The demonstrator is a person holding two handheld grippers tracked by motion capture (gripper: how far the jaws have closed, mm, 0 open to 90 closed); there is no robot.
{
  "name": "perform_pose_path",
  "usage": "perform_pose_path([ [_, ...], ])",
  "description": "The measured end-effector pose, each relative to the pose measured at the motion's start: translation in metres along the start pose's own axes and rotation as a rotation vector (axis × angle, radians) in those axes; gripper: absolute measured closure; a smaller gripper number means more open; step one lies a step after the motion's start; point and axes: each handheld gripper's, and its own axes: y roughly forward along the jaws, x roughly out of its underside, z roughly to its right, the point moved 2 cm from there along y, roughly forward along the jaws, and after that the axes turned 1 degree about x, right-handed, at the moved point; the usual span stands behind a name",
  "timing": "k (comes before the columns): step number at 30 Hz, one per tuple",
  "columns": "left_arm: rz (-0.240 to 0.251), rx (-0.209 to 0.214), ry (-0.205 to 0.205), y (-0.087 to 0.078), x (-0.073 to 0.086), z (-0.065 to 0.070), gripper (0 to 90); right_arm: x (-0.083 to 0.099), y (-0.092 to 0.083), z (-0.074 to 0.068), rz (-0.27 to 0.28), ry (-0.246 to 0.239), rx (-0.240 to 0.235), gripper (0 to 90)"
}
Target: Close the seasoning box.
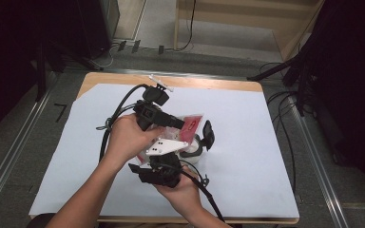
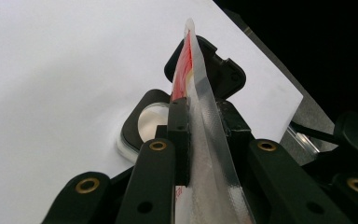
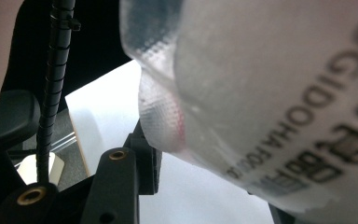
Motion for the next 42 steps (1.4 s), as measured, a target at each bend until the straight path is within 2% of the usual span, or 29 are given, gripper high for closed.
perform_pose_path([
  [3, -0.004, 0.003, 0.005, -0.0004, -0.0003, -0.0008, 79.0, 0.0001, 0.0002, 0.0003, -0.004, -0.015, -0.006, 57.2],
  [6, -0.002, 0.005, 0.003, -0.0002, -0.0008, -0.0006, 78.9, 0.0006, 0.001, -0.0005, -0.013, -0.045, 0.008, 58.8],
  [8, -0.002, 0.005, 0.003, -0.0001, -0.001, -0.0001, 78.9, 0.0003, 0.0007, -0.0002, -0.018, -0.045, 0.011, 61.3],
  [10, -0.001, 0.003, 0.006, -0.0001, -0.0012, 0.0004, 78.8, 0.0002, 0.0004, 0.0006, -0.018, -0.041, 0.016, 63.5],
  [34, 0.007, 0.004, -0.004, 0.0001, -0.0011, -0.0008, 78.6, -0.0012, -0.001, 0.0039, -0.013, -0.003, -0.007, 66.3],
  [42, 0.016, 0.004, 0.002, -0.0006, -0.0017, 0.0012, 77.8, -0.0029, -0.0025, 0.0045, -0.013, 0.023, -0.008, 66.3],
])
